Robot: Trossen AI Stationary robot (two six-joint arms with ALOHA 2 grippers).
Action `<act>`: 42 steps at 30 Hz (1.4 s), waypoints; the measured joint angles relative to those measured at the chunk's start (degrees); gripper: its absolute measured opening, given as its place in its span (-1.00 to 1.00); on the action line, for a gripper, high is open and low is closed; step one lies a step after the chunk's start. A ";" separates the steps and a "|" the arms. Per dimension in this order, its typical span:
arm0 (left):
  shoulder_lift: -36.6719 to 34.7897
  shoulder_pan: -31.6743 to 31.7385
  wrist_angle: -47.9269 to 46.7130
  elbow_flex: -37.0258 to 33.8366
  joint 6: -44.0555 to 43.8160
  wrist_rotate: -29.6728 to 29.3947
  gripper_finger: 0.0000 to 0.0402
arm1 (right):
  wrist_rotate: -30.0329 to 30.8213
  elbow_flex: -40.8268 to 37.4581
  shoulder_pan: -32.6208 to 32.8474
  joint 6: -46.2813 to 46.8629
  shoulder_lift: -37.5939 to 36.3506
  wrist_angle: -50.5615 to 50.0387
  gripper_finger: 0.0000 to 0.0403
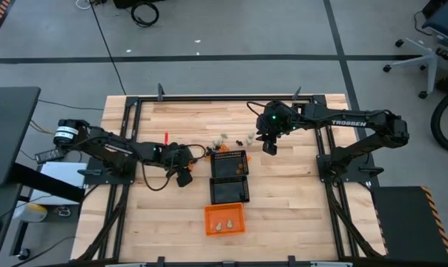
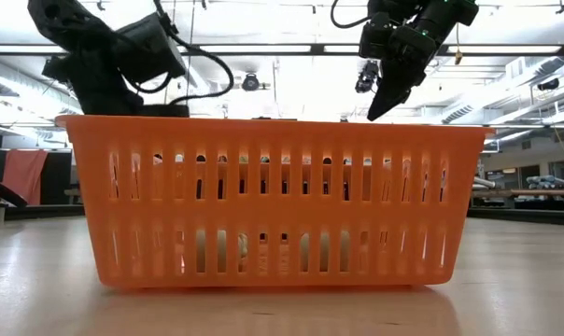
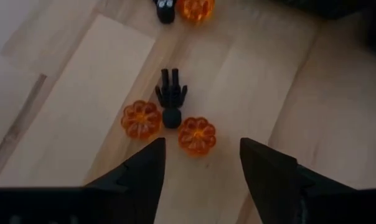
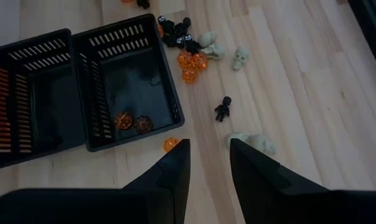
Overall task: Sort Halloween decoration
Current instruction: Put the orange pumpkin toy into the top black bin
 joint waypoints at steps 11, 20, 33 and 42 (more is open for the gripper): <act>3.18 0.00 2.05 0.04 -7.81 -1.23 0.02 | 0.00 0.00 0.00 -0.41 -0.01 0.43 -0.42; 3.60 -1.19 2.98 0.02 -10.48 -3.01 -0.19 | -0.02 0.00 0.04 -0.52 -0.02 2.47 -0.42; 3.49 -3.28 3.55 0.04 -13.73 -2.38 -0.59 | -0.02 0.00 0.04 -1.41 0.00 4.26 -0.42; 3.60 -3.92 7.66 -0.07 -14.44 -2.03 -0.62 | -0.05 0.00 0.15 -0.98 0.00 4.35 -0.42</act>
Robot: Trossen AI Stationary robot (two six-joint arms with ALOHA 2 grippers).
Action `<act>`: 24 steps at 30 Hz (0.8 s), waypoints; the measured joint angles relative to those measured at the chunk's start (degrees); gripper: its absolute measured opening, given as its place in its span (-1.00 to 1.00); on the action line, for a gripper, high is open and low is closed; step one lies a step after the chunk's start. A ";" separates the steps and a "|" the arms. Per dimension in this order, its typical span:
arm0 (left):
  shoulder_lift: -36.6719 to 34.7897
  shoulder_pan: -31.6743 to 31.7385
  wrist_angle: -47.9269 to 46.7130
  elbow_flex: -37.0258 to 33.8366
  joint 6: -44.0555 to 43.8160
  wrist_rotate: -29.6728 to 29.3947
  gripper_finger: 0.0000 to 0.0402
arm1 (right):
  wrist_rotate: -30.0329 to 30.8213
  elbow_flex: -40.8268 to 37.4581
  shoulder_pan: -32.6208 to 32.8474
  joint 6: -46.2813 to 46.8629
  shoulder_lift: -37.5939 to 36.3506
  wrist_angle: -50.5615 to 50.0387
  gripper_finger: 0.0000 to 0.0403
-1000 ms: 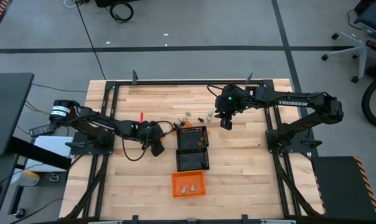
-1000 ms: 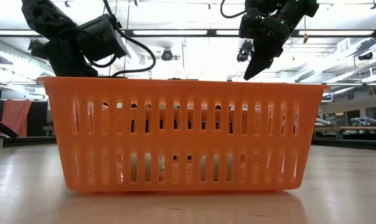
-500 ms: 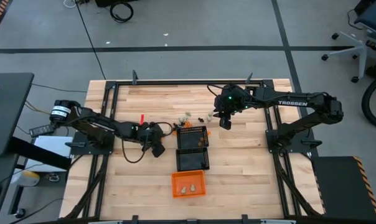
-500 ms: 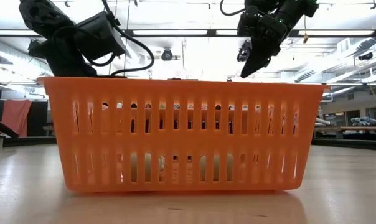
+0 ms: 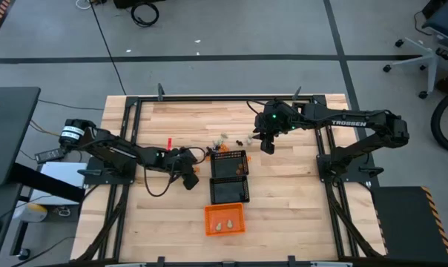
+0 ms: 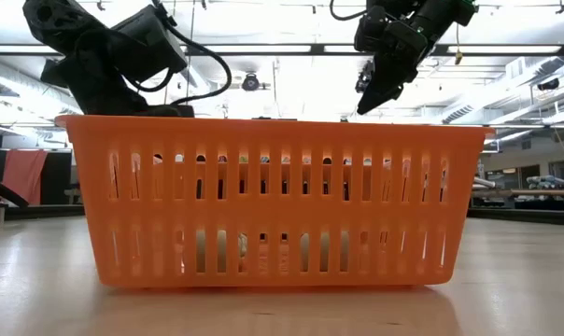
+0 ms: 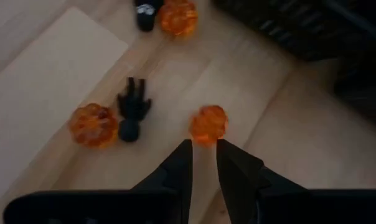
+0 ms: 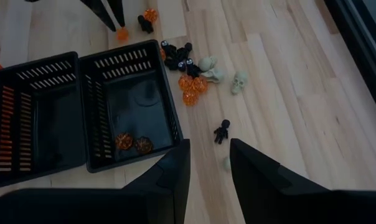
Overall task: Sort Halloween decoration
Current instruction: Put the orange pumpkin toy into the top black bin
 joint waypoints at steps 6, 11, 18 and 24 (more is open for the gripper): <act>0.00 -0.56 1.82 0.00 1.17 -0.13 -0.62 | -0.01 0.00 0.02 -0.44 0.02 -0.46 -0.42; 0.00 -0.56 4.21 0.00 -0.07 -0.43 -0.61 | -0.06 0.00 0.20 -0.50 0.02 -0.16 -0.42; 0.00 -0.54 7.91 0.00 1.39 -5.23 -0.42 | -0.10 0.00 0.38 0.40 0.02 -0.07 -0.42; 0.50 -0.35 9.67 0.04 7.54 -6.61 -0.22 | -0.17 0.00 0.44 0.43 0.02 0.37 -0.42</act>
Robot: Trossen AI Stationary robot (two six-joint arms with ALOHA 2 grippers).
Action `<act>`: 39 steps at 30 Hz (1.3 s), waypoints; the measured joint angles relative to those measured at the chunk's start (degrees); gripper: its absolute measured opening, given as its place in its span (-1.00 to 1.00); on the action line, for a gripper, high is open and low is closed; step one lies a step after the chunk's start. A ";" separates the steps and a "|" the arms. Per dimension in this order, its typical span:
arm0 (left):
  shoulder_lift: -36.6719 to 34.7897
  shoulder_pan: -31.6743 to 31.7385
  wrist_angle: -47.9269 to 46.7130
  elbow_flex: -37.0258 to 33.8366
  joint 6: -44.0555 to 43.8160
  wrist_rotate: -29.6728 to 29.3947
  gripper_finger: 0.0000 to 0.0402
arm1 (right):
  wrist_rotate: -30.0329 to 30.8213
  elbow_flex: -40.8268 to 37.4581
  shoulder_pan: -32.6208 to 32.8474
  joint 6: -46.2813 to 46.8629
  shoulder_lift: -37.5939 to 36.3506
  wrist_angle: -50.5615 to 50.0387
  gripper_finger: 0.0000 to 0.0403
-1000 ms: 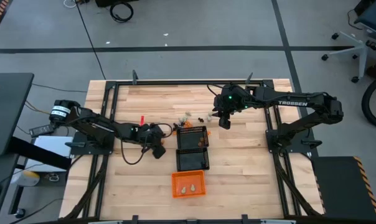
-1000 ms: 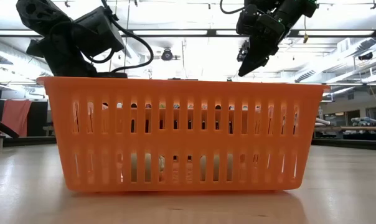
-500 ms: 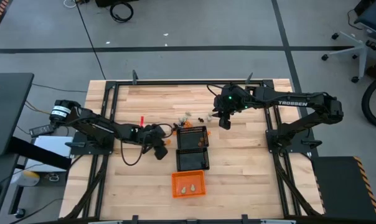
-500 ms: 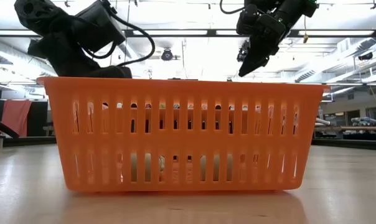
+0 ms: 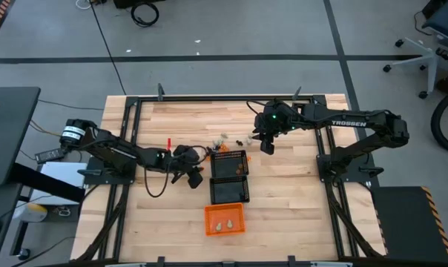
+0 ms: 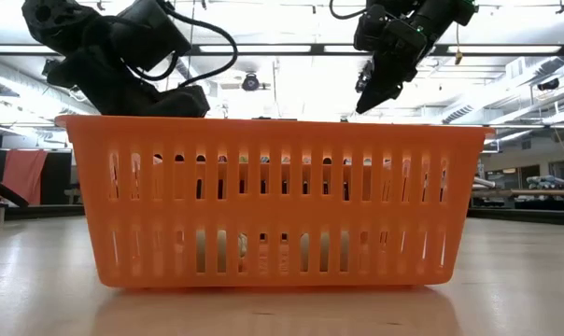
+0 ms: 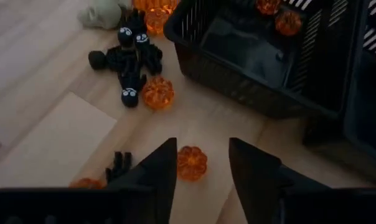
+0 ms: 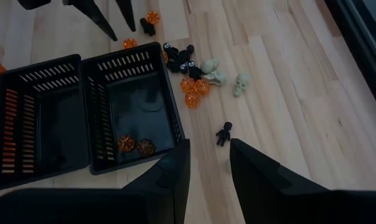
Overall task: Sort Halloween decoration
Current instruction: Put the orange pumpkin toy into the top black bin
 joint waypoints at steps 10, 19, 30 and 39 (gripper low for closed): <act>4.04 1.50 2.31 0.02 2.57 -0.17 -0.01 | -0.14 0.00 0.20 0.15 0.02 0.02 -0.42; 5.20 0.99 2.36 0.02 2.73 0.08 -0.02 | -0.11 0.00 0.20 0.08 0.02 0.07 -0.42; 5.20 -0.17 2.35 0.02 3.18 0.81 -0.03 | 0.07 0.00 0.10 0.42 0.02 0.28 -0.42; 5.85 -0.25 2.78 0.02 6.93 0.77 -0.03 | 0.20 0.00 0.15 0.17 0.02 0.85 -0.42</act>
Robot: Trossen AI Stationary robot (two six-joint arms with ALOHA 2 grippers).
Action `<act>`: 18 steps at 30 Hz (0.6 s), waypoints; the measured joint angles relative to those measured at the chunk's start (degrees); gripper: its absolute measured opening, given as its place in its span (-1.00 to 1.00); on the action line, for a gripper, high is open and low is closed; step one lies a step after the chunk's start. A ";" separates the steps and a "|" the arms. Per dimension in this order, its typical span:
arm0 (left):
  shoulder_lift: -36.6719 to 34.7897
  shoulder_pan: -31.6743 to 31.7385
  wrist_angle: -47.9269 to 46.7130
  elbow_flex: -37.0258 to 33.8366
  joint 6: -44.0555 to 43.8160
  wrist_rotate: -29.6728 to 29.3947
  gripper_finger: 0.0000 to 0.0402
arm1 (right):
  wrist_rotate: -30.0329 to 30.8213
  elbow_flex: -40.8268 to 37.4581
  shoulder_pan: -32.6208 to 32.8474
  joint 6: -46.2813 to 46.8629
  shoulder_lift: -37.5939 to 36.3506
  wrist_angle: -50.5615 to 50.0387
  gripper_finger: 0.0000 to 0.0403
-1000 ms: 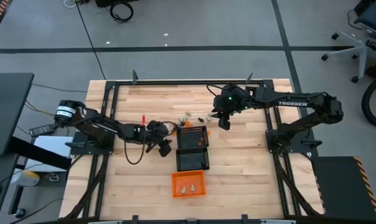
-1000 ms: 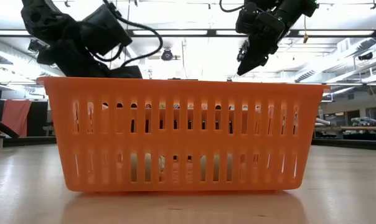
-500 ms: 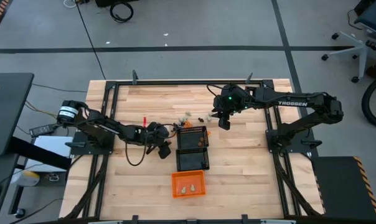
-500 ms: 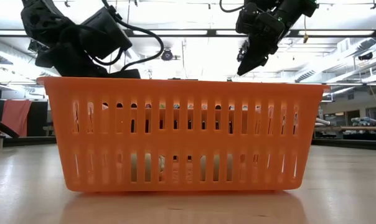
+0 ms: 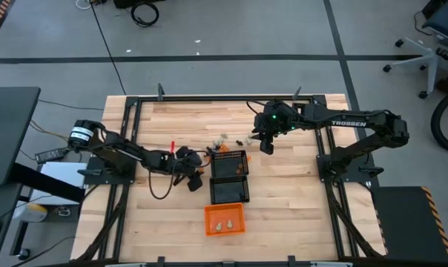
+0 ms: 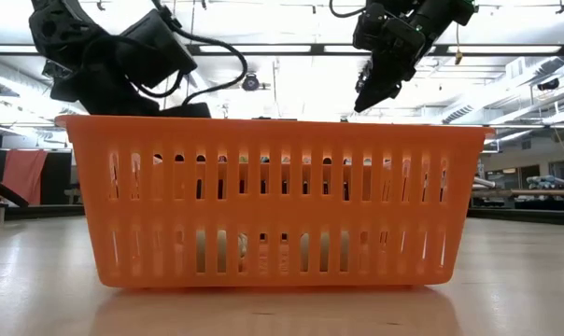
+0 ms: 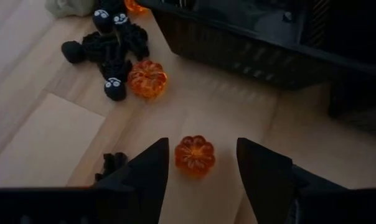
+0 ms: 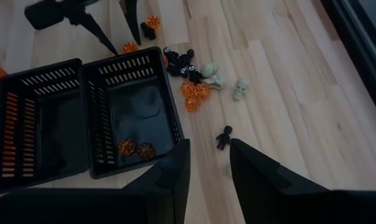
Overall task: Sort Halloween decoration
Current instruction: Put the orange pumpkin toy into the top black bin
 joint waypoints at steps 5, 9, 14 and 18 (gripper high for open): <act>2.08 0.15 2.02 -0.02 -0.63 -0.21 -0.03 | 0.00 0.00 0.01 0.19 0.00 0.00 -0.42; 3.31 0.17 3.11 0.61 -1.18 -0.25 -0.03 | 0.00 0.00 0.02 -0.11 0.00 -0.37 -0.42; 3.99 -0.09 2.58 1.22 -1.60 -0.25 -0.03 | 0.00 0.00 0.02 -0.19 0.00 -0.42 -0.42; 3.99 -0.31 2.14 1.25 -1.60 -0.12 -0.03 | 0.00 0.00 0.00 -1.23 0.00 -0.42 -0.42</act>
